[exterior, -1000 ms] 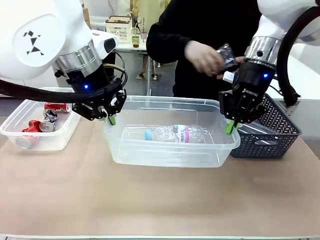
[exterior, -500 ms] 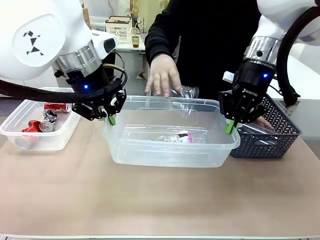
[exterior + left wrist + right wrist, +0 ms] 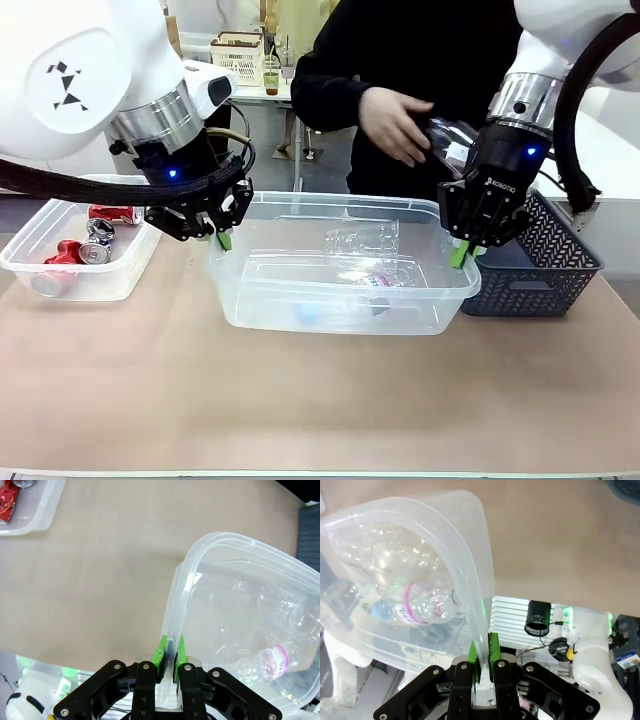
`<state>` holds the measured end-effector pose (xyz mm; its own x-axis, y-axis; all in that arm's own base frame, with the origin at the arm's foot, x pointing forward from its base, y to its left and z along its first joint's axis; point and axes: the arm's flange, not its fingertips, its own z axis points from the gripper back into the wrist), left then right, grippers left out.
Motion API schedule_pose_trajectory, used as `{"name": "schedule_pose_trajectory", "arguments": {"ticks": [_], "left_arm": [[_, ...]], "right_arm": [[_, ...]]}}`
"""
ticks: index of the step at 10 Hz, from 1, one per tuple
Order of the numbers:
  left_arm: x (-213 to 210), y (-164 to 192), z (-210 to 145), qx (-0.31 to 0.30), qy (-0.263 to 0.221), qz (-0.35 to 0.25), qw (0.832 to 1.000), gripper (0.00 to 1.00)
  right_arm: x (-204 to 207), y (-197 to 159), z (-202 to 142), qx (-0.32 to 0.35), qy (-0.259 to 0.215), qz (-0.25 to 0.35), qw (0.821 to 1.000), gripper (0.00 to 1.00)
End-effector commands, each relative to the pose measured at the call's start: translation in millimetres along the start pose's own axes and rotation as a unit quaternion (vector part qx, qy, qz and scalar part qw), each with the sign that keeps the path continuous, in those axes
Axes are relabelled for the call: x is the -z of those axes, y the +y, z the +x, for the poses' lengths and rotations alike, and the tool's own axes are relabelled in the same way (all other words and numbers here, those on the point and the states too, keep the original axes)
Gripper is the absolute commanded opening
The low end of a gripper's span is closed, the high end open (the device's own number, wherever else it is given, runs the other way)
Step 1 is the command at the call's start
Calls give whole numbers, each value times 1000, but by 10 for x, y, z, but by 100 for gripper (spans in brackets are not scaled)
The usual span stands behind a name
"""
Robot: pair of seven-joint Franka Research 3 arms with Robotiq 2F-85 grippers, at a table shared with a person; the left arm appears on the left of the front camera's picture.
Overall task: Sort the waste into each basket.
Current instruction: Offer the picked Organizing box to the human.
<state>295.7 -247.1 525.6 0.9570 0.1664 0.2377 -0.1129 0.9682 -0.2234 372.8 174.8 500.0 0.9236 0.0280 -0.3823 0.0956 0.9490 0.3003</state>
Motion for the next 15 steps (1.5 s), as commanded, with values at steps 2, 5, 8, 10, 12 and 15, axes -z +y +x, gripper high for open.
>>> {"name": "schedule_pose_trajectory", "arguments": {"ticks": [2, 5, 8, 10, 12, 15], "left_arm": [[-51, -75, 1, -22, -2, -19, 1000, 0], [-51, -75, 1, -22, -2, -19, 1000, 0], [-51, -75, 1, -22, -2, -19, 1000, 0], [-51, -75, 1, -22, -2, -19, 1000, 0], [-51, -75, 1, -22, -2, -19, 1000, 0], [-51, -75, 1, -22, -2, -19, 1000, 0]], "right_arm": [[56, 22, -18, -8, 0, 7, 1000, 0], [56, 22, -18, -8, 0, 7, 1000, 0], [56, 22, -18, -8, 0, 7, 1000, 0], [56, 22, -18, -8, 0, 7, 1000, 0], [56, 22, -18, -8, 0, 7, 1000, 0], [56, 22, -18, -8, 0, 7, 1000, 0]]}}
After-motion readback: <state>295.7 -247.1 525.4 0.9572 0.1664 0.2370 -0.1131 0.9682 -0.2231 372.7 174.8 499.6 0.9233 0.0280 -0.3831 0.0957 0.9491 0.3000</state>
